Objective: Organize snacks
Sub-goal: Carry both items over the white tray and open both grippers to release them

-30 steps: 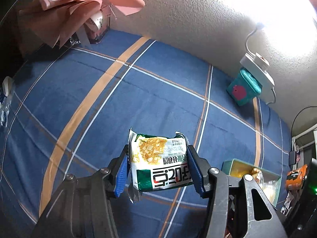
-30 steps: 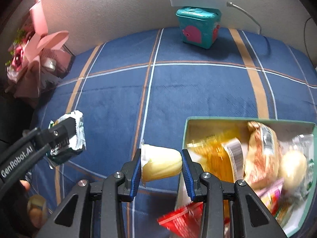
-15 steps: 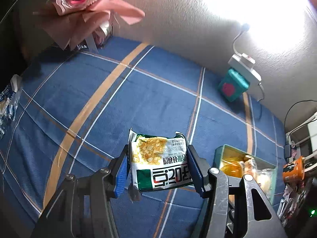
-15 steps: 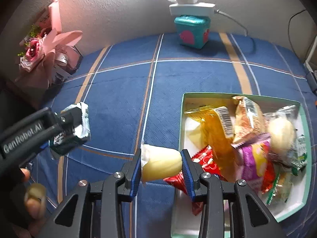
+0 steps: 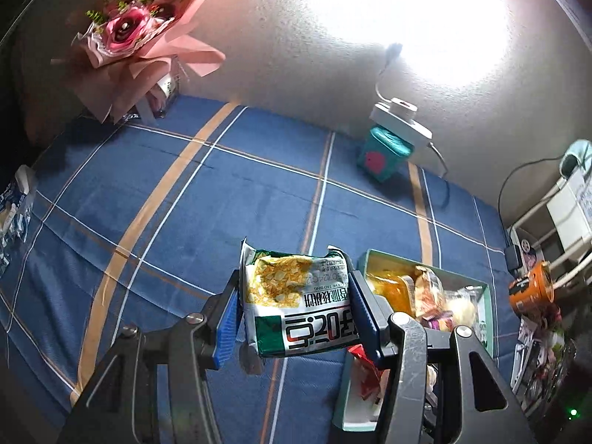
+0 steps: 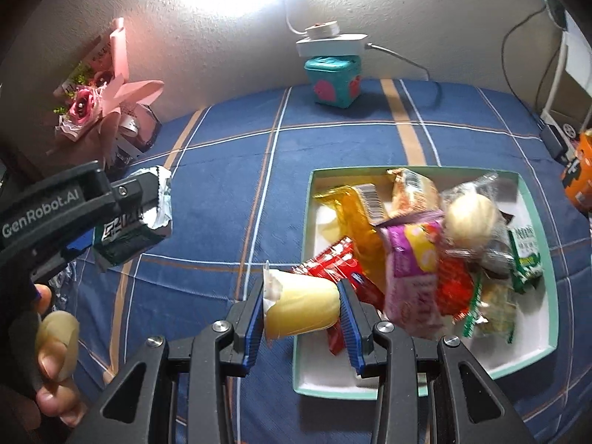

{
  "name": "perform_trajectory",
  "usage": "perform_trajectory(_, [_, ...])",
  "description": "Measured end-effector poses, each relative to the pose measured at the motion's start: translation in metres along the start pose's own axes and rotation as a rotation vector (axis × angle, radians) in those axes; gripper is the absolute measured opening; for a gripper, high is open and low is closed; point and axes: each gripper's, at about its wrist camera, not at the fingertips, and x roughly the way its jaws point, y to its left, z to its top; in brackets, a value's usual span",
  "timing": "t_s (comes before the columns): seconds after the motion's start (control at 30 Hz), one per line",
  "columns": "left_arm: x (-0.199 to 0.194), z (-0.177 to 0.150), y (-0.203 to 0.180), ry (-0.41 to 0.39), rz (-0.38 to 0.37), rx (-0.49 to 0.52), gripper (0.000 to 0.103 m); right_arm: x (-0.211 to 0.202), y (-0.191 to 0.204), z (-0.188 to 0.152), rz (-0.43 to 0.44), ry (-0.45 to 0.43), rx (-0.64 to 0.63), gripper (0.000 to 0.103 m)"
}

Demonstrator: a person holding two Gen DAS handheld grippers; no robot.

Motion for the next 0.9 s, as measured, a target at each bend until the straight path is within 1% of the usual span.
perform_trajectory(0.17, [-0.007, -0.011, -0.012, -0.006, -0.017, 0.032, 0.056, -0.008, -0.012, -0.009, -0.010, -0.005, 0.013, 0.040])
perform_trajectory(0.3, [-0.013, -0.020, -0.022, -0.009, -0.055, 0.051, 0.056, -0.014, -0.022, -0.013, -0.020, -0.011, 0.021, 0.040])
perform_trajectory(0.43, [-0.013, -0.032, -0.035, -0.004, -0.056, 0.089, 0.056, -0.016, -0.042, -0.018, -0.034, -0.008, 0.064, 0.040])
perform_trajectory(0.6, [-0.004, -0.044, -0.058, 0.055, -0.113, 0.140, 0.056, -0.017, -0.074, -0.019, -0.091, -0.006, 0.146, 0.040])
perform_trajectory(0.7, [0.005, -0.053, -0.072, 0.105, -0.144, 0.178, 0.056, -0.017, -0.093, -0.019, -0.119, -0.001, 0.193, 0.040])
perform_trajectory(0.9, [0.027, -0.077, -0.098, 0.209, -0.164, 0.235, 0.056, -0.008, -0.120, -0.024, -0.147, 0.047, 0.261, 0.040])
